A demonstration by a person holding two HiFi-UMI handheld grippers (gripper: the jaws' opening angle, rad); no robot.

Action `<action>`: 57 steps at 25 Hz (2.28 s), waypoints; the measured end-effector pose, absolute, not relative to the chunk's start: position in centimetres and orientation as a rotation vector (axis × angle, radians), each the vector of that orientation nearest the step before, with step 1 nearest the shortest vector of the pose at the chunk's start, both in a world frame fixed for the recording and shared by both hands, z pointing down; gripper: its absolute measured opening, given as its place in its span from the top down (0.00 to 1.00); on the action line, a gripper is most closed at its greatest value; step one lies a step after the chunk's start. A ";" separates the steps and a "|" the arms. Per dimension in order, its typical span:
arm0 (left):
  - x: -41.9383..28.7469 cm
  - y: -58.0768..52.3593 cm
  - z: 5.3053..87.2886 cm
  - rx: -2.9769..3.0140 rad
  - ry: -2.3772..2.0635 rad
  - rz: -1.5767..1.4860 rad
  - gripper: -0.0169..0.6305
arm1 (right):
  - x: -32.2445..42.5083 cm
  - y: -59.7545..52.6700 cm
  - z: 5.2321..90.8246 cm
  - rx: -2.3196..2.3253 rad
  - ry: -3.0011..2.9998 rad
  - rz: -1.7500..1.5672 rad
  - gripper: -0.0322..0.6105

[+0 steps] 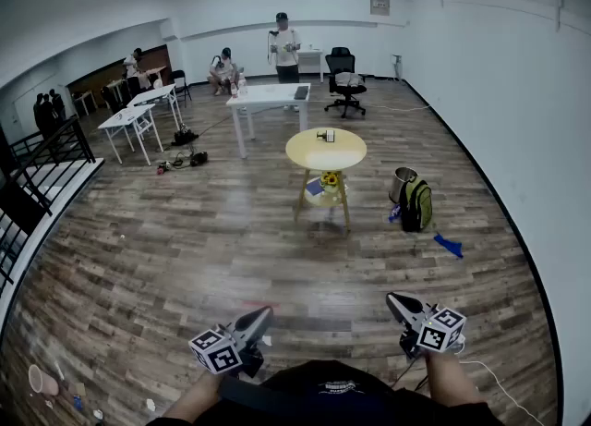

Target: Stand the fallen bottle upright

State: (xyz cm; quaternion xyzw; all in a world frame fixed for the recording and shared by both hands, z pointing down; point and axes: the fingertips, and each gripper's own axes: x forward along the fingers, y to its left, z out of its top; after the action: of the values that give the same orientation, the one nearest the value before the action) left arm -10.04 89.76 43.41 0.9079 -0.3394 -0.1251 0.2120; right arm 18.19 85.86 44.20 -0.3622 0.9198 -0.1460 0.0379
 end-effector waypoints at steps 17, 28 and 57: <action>-9.3 89.2 44.1 2.527 -0.907 -0.354 0.93 | 19.5 85.3 44.0 -1.149 2.756 -0.501 0.94; -9.2 89.4 44.4 2.517 -0.905 -0.357 0.93 | 19.4 85.5 44.7 -1.138 2.758 -0.532 0.94; -11.2 87.7 44.6 2.505 -0.892 -0.383 0.93 | 17.1 83.4 45.0 -1.131 2.772 -0.540 0.94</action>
State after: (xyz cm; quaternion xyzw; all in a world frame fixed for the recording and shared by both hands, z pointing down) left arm -11.15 87.68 44.61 0.9083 -0.3236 -0.1390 0.2256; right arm 17.10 83.43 44.96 -0.3713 0.9101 -0.1772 0.0498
